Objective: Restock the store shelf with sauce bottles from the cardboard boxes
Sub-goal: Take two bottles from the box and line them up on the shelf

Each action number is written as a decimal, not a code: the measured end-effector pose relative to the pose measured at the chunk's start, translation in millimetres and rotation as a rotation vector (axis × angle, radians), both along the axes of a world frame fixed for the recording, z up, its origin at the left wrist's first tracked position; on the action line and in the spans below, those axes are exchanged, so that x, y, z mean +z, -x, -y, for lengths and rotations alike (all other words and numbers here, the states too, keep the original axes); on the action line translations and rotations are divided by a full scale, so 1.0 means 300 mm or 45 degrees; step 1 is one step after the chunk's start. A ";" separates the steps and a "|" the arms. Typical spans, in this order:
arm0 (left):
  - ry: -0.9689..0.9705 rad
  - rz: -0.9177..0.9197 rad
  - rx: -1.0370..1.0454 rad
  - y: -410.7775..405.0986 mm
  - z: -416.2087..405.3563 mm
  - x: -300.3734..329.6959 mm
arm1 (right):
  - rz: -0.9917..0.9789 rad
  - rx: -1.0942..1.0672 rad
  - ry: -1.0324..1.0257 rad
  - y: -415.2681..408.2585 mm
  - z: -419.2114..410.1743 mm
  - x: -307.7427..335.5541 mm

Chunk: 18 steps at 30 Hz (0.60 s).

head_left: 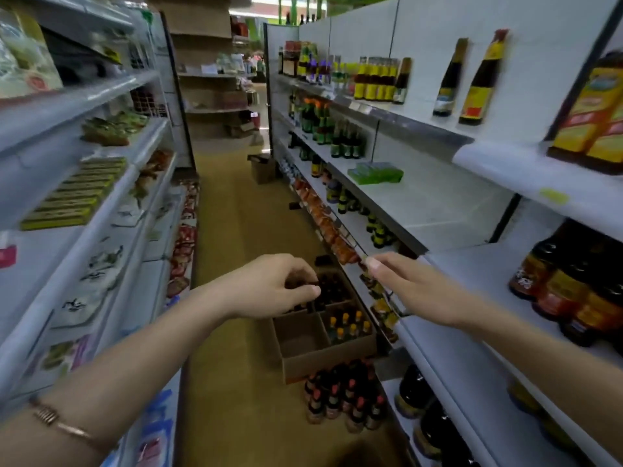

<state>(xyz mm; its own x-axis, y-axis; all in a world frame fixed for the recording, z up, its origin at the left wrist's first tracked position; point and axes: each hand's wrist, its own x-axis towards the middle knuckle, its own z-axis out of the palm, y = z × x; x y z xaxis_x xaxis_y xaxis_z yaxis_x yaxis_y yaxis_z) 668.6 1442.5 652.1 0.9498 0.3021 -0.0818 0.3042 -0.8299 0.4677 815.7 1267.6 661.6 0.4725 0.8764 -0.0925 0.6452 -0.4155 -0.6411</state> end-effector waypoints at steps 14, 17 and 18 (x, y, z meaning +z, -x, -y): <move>0.025 -0.286 -0.053 -0.466 -0.618 -0.112 | -0.160 -0.011 0.126 -0.487 -0.588 -0.112; 0.112 -0.402 -0.120 -0.573 -0.776 -0.191 | -0.159 -0.051 0.172 -0.580 -0.683 -0.185; 0.128 -0.420 -0.146 -0.614 -0.831 -0.221 | -0.162 -0.077 0.193 -0.613 -0.718 -0.213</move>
<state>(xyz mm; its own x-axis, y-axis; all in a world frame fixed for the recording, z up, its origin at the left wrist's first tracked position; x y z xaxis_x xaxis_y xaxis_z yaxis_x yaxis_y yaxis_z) 852.8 1691.9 585.8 0.8946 0.1699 -0.4132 0.3599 -0.8220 0.4413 999.5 1483.1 597.8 0.4997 0.8186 -0.2833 0.5340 -0.5486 -0.6433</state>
